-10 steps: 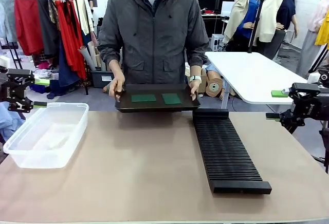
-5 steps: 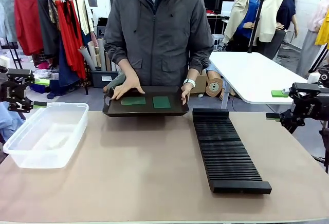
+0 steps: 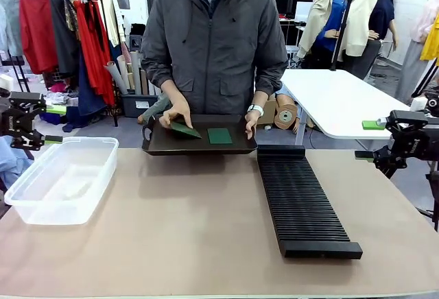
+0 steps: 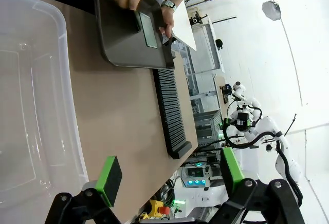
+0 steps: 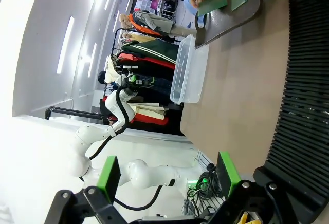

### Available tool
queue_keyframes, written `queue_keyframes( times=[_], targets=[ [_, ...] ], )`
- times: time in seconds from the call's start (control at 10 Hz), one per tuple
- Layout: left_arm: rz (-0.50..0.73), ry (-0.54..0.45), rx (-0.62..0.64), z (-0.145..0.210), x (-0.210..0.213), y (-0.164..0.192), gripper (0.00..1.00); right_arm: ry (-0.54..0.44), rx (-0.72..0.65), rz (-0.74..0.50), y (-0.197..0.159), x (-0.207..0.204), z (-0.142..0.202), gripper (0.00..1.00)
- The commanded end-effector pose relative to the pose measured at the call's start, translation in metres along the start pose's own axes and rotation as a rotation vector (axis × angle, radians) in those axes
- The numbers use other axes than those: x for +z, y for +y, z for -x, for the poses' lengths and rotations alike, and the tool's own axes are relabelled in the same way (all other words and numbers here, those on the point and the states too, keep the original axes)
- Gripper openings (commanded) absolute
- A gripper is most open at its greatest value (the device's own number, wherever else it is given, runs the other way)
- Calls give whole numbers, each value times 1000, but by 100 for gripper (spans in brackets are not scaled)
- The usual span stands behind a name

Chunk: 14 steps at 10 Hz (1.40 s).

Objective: Sort PCBs into racks and boxes based on the side picked up.
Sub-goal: Pick up the Blank PCB handed by the Human.

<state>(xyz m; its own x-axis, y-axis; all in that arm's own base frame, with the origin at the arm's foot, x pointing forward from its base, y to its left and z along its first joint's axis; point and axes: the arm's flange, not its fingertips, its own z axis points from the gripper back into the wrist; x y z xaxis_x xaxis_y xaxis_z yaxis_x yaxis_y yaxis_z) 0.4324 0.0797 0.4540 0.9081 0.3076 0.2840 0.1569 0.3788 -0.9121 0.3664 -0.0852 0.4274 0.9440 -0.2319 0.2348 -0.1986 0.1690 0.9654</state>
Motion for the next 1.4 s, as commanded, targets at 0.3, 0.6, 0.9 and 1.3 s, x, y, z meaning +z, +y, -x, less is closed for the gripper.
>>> queue_keyframes(
  times=[0.3, 0.6, 0.9, 1.3],
  targets=[
    [8, 3, -1, -1, 1, -1, 100, 1, -13, -7, 2, 1, 0, 100],
    [8, 3, -1, -1, 1, -1, 100, 1, -13, -7, 2, 1, 0, 100],
    [8, 3, -1, -1, 1, -1, 100, 1, -13, -7, 2, 1, 0, 100],
    [8, 3, -1, -1, 1, -1, 100, 48, 48, -23, -9, -17, -16, 100]
  ],
)
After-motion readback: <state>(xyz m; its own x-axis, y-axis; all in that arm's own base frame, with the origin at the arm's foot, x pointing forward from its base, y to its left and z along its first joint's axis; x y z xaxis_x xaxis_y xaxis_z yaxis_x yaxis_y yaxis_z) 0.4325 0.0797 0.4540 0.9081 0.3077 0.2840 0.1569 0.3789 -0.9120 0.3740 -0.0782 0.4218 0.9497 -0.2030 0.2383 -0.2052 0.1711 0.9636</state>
